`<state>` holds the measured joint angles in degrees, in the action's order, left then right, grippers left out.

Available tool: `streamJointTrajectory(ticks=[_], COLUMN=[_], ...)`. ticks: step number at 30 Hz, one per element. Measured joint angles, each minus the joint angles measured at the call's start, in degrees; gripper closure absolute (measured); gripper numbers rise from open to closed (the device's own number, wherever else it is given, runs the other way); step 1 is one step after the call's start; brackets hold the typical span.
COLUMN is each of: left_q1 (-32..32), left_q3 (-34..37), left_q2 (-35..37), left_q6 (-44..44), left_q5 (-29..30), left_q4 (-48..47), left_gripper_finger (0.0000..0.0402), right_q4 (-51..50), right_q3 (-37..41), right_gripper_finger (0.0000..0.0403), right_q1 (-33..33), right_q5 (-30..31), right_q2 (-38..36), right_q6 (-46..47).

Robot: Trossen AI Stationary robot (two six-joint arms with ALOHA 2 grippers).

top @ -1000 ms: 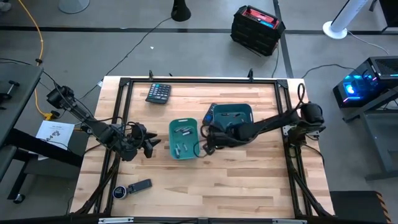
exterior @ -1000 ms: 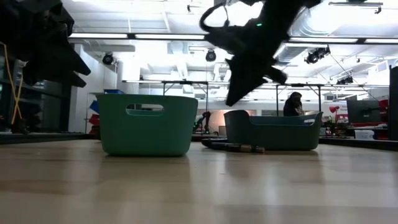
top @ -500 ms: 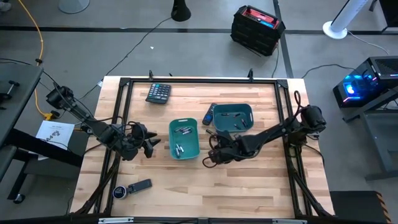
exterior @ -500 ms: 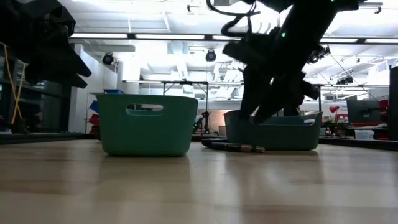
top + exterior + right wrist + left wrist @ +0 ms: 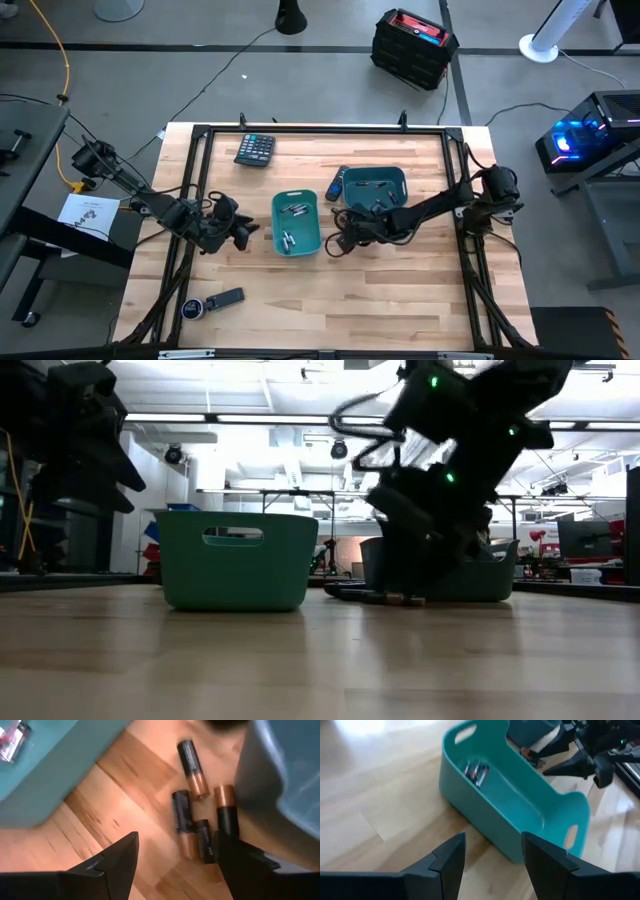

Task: Sort batteries
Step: Put the black battery into the blue bin

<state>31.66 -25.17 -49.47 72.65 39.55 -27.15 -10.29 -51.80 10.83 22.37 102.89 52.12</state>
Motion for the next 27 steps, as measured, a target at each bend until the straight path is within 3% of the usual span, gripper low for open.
streamJointTrajectory(ticks=[10,14,19,23,27], left_q1=[-1.0,-1.7,-2.4,-3.0,-4.3], left_q3=[0.0,0.0,-0.1,-0.2,-0.2], left_q2=[0.0,0.0,0.6,2.9,5.8], left_q6=[-2.2,-4.2,-6.2,-9.9,-14.7], left_q5=[-1.1,-1.0,-1.2,-1.2,-1.0], left_q4=[-0.1,0.0,-0.1,0.0,0.0], left_gripper_finger=[0.022,0.022,0.022,0.022,0.022], right_q4=[-3.4,-4.6,-5.7,-9.0,-14.2], right_q3=[1.6,1.6,1.1,-0.9,-4.2], right_gripper_finger=[0.0166,0.0229,0.0373,0.0383,0.0395], right_q1=[1.8,2.0,2.2,3.0,3.1], right_q5=[-0.4,-0.3,-3.2,-12.3,-10.1], right_q2=[0.0,0.0,-0.8,-4.3,-11.1], right_q6=[0.0,1.4,1.8,0.2,-2.0])
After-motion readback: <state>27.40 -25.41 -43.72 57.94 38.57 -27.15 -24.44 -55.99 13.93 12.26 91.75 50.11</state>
